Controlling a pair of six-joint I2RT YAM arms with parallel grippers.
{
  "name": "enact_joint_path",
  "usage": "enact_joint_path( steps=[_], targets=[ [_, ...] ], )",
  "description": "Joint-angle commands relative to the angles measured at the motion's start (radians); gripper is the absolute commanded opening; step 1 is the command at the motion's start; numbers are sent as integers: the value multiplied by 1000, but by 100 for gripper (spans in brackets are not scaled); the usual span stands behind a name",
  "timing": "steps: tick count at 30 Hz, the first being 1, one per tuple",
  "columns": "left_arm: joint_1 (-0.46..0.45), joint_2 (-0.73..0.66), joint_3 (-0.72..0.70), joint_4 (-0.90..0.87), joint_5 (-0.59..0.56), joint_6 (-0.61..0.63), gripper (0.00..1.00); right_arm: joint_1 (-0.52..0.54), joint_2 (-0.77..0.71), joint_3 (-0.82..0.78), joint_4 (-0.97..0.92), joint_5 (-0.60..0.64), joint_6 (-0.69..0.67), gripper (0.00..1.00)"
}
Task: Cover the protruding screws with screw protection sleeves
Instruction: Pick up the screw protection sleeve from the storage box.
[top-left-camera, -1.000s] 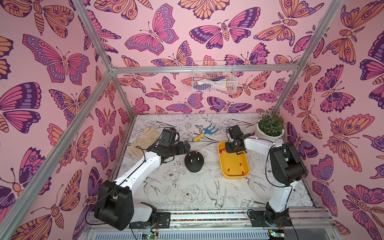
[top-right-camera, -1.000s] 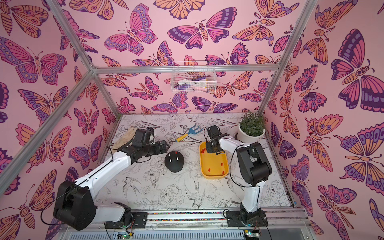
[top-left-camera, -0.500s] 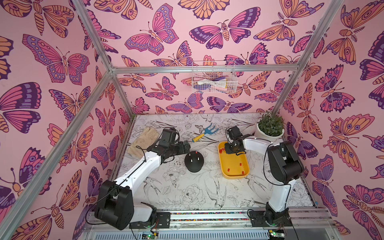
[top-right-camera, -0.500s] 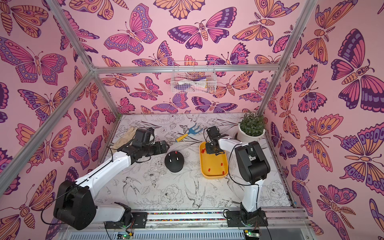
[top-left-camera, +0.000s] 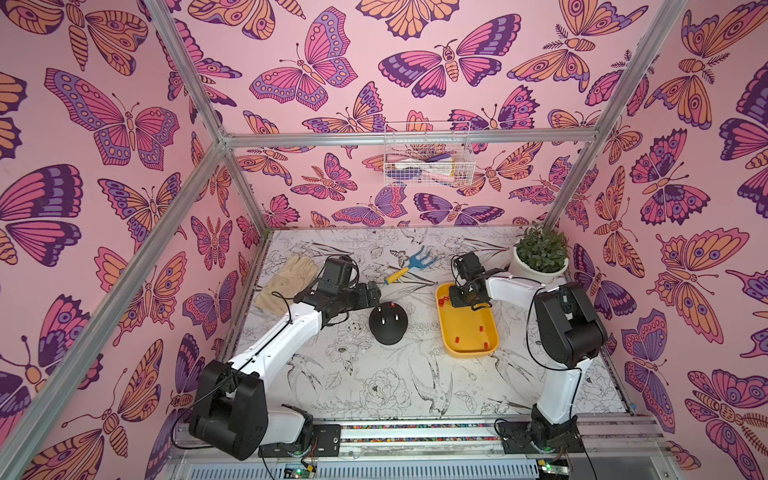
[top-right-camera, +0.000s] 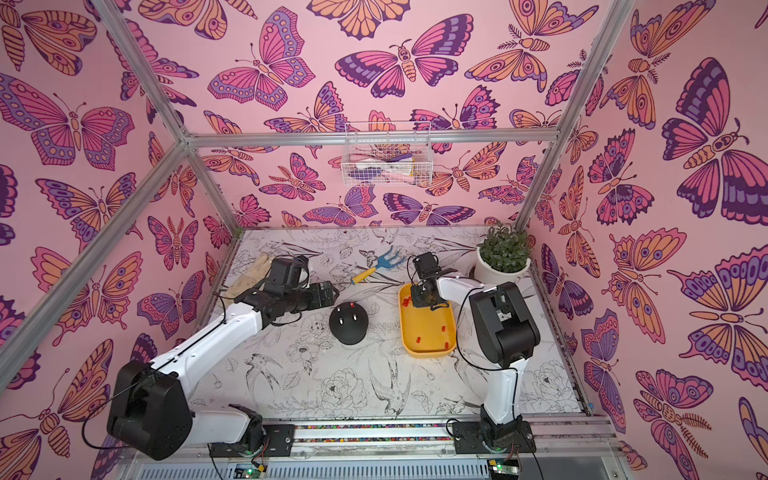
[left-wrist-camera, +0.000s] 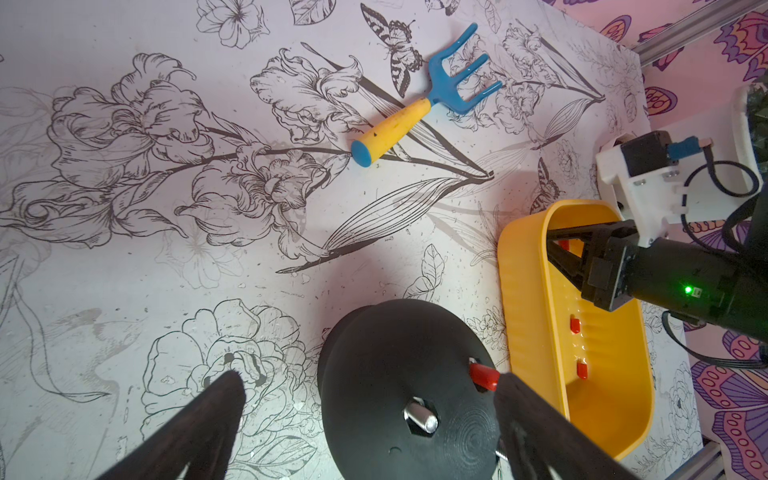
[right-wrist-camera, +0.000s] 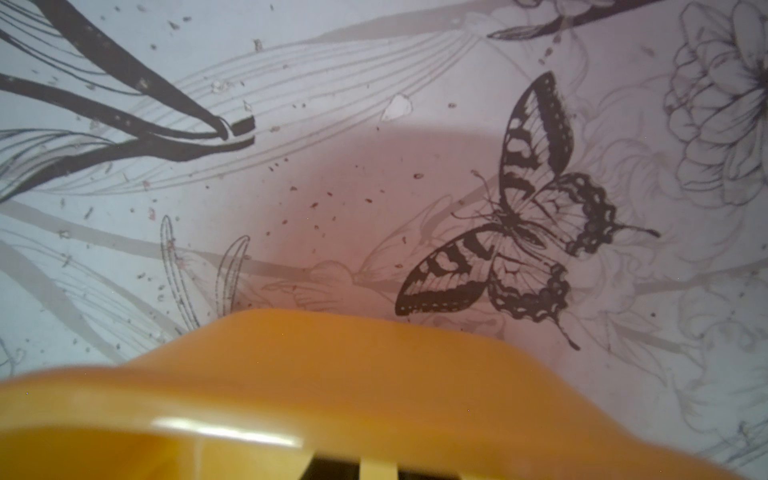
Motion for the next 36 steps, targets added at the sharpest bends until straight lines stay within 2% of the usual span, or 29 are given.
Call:
enact_joint_path(
  steps=[1, 15, 36],
  targets=[
    [7, 12, 7, -14, 8, 13, 96, -8, 23, -7, -9, -10, 1, 15],
    [7, 6, 6, -14, 7, 14, 96, -8, 2, -17, -13, -26, 3, 3],
    [7, -8, 0, -12, 10, 9, 96, -8, -138, -101, -53, -49, 33, 1]
  ],
)
